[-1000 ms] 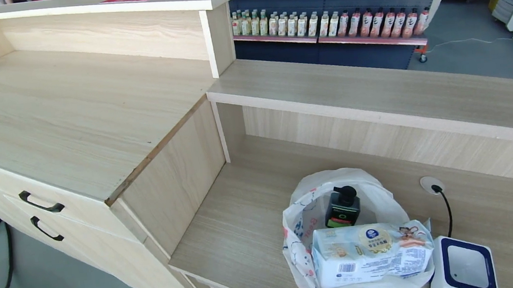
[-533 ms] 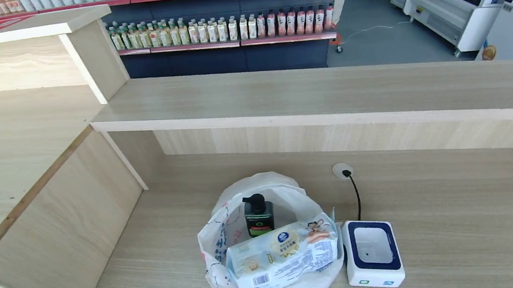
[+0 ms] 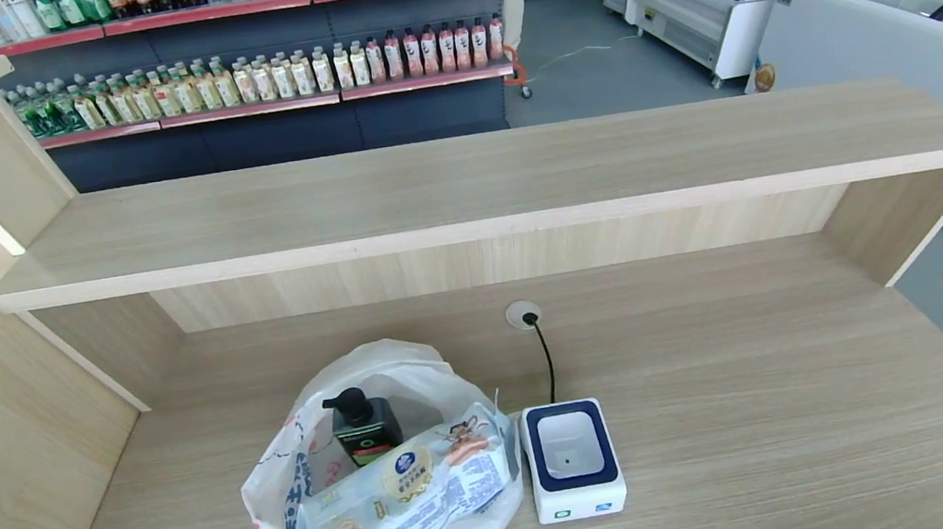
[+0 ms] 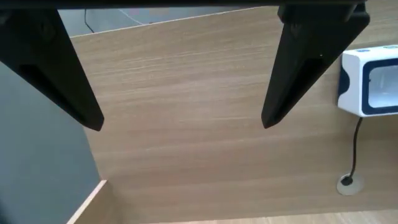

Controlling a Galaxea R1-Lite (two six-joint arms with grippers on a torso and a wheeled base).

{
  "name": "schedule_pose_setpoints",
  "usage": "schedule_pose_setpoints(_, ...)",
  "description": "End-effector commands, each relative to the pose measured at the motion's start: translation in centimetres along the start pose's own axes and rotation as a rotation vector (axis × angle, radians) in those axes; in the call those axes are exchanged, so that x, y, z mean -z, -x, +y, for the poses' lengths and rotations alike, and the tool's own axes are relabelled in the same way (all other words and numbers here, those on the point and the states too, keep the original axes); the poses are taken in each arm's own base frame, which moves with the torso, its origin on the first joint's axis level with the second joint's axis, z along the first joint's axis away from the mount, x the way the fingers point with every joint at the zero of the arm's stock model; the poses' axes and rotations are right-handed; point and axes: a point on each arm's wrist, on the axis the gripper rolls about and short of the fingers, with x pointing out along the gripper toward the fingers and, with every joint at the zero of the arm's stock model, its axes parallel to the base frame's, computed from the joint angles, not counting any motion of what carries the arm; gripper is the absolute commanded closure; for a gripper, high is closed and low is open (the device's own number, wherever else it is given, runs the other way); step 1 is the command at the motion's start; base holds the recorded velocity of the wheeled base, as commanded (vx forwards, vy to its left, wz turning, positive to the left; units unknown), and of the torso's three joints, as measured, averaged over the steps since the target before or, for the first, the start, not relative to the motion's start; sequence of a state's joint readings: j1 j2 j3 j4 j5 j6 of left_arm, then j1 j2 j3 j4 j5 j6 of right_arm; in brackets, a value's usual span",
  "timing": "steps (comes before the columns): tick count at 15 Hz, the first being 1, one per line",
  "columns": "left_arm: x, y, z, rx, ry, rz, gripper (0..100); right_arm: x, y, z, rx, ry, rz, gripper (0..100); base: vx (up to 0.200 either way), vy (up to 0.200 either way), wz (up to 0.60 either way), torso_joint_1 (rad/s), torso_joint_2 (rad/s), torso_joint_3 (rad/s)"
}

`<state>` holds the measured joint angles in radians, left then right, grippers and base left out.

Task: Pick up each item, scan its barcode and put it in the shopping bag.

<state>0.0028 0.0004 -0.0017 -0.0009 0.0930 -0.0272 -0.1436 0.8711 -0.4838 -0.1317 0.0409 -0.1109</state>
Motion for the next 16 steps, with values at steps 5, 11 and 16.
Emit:
schedule_pose_setpoints(5,0.0,0.0,0.0,-0.001,0.0,-0.001,0,14.9,6.4,1.7,0.045,-0.127,0.002,0,0.0,0.0,0.0,0.0,0.0,0.0)
schedule_pose_setpoints(11,0.0,0.0,0.0,-0.001,0.0,-0.001,0,15.6,7.9,1.6,-0.093,-0.224,-0.214,0,0.0,0.0,0.0,0.0,0.0,0.0)
schedule_pose_setpoints(16,0.0,0.0,0.0,-0.001,0.0,-0.001,0,15.6,8.0,1.6,-0.09,-0.239,-0.223,0,0.0,0.0,0.0,0.0,0.0,0.0)
